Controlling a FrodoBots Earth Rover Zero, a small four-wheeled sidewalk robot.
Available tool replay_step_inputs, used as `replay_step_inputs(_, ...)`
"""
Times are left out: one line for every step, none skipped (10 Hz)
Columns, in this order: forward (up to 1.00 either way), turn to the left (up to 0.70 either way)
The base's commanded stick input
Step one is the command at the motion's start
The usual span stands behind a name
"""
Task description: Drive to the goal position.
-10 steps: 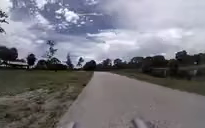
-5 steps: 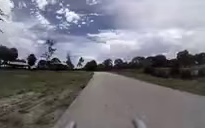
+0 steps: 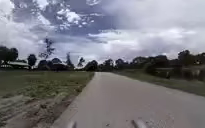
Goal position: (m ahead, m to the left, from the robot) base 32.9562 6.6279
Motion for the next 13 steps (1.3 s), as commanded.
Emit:
replay_step_inputs(0.85, 0.00)
replay_step_inputs(0.85, 0.00)
replay_step_inputs(0.85, 0.00)
replay_step_inputs(0.85, 0.00)
replay_step_inputs(0.85, 0.00)
replay_step_inputs(0.85, 0.00)
replay_step_inputs(0.85, 0.00)
replay_step_inputs(0.85, 0.00)
replay_step_inputs(0.85, 0.00)
replay_step_inputs(0.85, 0.00)
replay_step_inputs(0.85, 0.00)
replay_step_inputs(0.85, 0.00)
replay_step_inputs(0.85, 0.00)
